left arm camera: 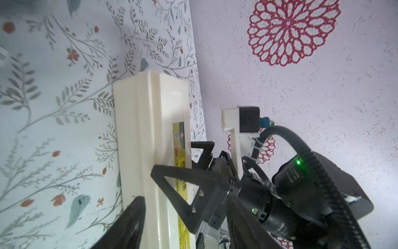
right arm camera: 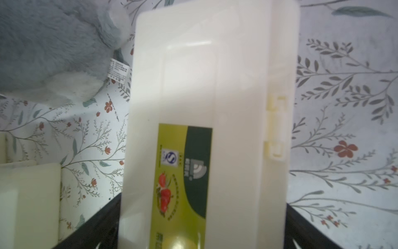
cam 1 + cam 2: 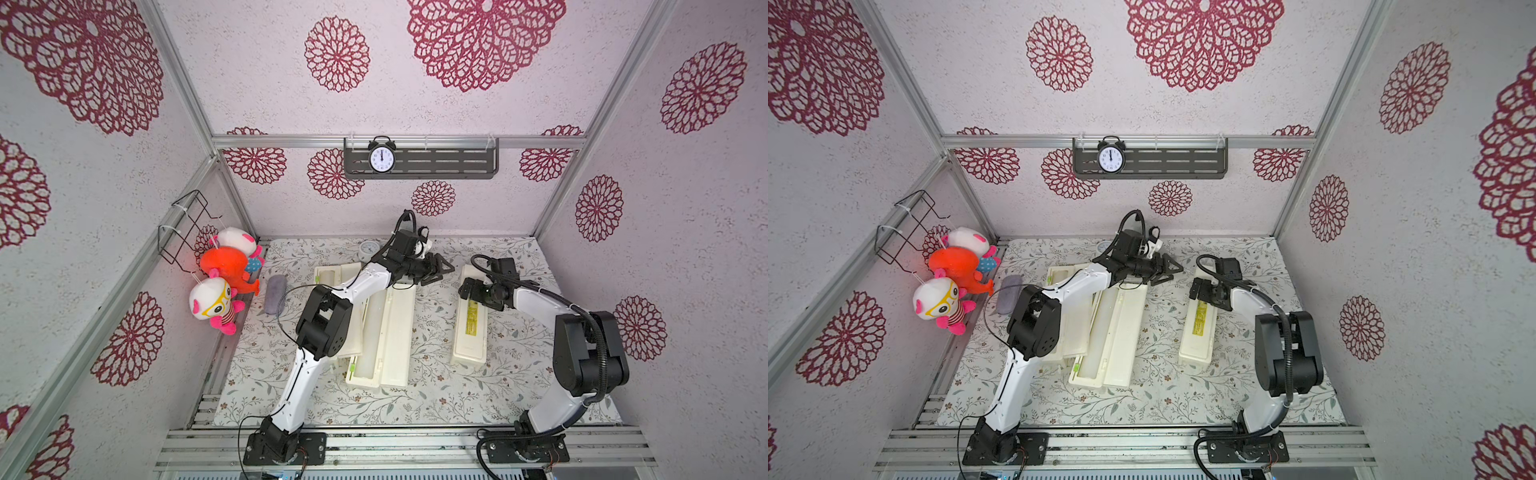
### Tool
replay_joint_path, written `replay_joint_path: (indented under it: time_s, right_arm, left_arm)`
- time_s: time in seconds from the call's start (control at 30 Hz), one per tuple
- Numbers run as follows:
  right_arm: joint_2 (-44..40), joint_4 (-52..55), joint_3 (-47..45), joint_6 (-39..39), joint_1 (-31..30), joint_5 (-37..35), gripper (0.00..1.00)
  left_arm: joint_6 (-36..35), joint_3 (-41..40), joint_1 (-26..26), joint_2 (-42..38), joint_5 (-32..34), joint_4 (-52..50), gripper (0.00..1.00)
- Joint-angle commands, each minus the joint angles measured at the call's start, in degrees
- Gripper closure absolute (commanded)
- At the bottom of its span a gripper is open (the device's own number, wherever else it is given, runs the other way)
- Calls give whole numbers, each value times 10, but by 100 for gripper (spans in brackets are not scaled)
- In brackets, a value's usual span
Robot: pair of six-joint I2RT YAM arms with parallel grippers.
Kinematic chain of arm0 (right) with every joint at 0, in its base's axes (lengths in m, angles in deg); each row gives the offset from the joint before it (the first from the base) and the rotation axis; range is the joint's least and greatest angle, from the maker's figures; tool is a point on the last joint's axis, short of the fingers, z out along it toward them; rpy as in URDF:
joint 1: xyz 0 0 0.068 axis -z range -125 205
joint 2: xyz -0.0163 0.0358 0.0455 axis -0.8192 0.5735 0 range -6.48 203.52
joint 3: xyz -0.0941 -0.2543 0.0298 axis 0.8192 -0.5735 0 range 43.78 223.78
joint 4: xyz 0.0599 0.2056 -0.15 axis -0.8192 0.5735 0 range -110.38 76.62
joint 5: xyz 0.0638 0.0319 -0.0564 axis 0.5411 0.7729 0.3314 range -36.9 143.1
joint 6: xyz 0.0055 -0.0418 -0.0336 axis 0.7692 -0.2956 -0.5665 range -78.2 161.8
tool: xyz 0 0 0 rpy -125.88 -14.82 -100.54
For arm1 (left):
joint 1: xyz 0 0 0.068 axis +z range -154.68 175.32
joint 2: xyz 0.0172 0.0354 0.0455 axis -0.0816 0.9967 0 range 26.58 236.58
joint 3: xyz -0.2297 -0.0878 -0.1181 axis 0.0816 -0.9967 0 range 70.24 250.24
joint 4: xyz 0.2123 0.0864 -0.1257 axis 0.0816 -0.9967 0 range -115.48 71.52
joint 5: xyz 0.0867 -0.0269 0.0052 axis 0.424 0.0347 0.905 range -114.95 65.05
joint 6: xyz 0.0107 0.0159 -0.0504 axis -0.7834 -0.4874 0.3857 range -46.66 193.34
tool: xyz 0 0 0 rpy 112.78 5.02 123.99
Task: Put plastic wrap rolls into dispensers
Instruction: Close the lid on the plastic wrap cutting box, then move the plastic wrap cutting box to the center of the board.
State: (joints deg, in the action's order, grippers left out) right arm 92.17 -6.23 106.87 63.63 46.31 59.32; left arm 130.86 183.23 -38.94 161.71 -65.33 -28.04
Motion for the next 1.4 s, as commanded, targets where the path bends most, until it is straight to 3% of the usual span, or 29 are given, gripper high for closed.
replay_joint_path:
  time_s: [0.0, 0.17, 0.3, 0.47, 0.8, 0.97, 1.13, 1.37]
  right_arm:
    - [34, 85, 6, -75, -15, -69, 1]
    - [8, 93, -2, -189, -19, -85, 4]
    - [-9, 101, 2, -253, -19, -55, 4]
    - [-9, 136, 30, -243, -18, -1, 1]
    - [-32, 199, 50, -211, -8, 40, 1]
    - [-34, 197, 49, -194, -2, 22, 1]
    - [-39, 202, 58, -190, 4, 61, 1]
    - [-44, 199, 58, -175, 2, -34, 1]
  left_arm:
    - [6, -9, -1, -4, 7, 16, 36]
    - [10, -8, 3, 6, 9, 17, 36]
    - [14, 1, 4, 18, 6, 17, 36]
    - [8, 0, 5, 20, 10, 7, 36]
    - [5, -12, 4, 23, 9, 9, 36]
    - [4, -13, 3, 26, 6, 12, 35]
    - [6, -12, 3, 32, 0, 14, 35]
    - [6, -10, 3, 36, -3, 17, 35]
